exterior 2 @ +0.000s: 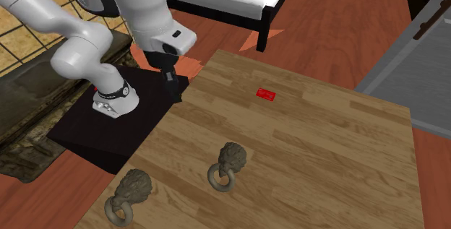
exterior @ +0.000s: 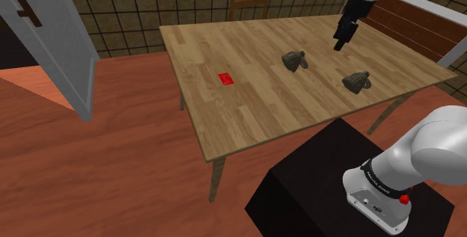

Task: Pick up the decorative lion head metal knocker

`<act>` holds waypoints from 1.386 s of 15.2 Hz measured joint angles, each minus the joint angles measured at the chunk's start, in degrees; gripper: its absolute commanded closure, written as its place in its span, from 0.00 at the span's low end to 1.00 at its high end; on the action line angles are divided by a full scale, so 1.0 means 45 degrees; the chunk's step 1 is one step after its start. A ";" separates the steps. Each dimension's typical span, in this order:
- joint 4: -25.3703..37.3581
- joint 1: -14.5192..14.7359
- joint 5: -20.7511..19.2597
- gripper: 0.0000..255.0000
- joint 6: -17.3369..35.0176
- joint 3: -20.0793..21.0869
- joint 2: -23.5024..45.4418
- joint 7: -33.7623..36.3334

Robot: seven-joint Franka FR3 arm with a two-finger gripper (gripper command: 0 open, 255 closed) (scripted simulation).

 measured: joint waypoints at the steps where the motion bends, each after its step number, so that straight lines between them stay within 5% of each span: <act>1: 0.0112 0.0028 -0.0040 0.00 0.0261 -0.0297 0.0385 -0.0578; 11: 0.2804 0.0566 0.1466 0.00 0.2391 -0.2066 0.5658 -0.6016; 21: 0.6279 -0.0319 0.3579 0.00 0.3107 -0.1669 1.0513 -1.0305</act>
